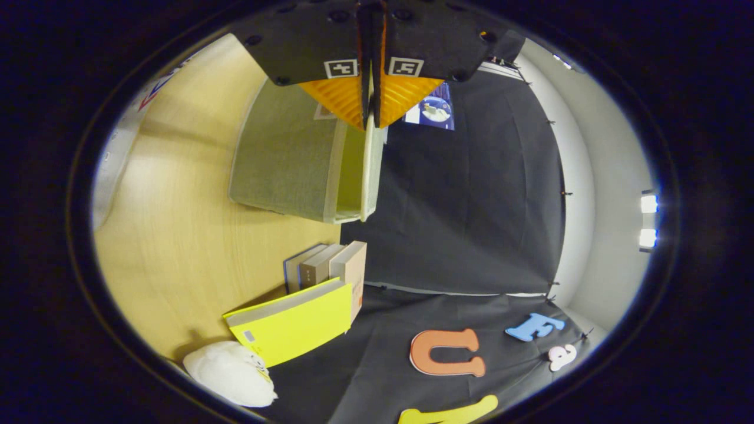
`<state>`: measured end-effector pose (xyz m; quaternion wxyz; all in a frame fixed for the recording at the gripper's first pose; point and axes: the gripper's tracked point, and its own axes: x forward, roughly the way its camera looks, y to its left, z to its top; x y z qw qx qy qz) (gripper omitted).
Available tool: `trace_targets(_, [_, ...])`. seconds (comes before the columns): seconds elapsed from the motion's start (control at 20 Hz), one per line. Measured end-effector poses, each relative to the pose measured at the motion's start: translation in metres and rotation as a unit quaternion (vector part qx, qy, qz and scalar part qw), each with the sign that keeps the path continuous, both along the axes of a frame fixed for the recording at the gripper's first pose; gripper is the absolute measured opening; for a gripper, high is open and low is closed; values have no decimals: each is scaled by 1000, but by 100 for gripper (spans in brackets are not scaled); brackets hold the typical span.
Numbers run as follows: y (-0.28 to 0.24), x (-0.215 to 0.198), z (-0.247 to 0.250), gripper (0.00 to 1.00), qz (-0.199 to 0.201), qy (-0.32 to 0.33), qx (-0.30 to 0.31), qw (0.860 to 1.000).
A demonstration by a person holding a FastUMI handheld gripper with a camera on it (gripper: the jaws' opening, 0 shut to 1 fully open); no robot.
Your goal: Open the storage box then place both shoes into the box .Put the left shoe in first, then the right shoe, with the right side of both shoes facing outward in a uniform manner.
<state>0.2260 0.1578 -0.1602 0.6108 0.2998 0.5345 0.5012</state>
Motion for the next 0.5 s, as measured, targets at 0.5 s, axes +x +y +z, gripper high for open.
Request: trace_targets(0.5, [43, -25, 69, 5, -71, -40, -25, 996])
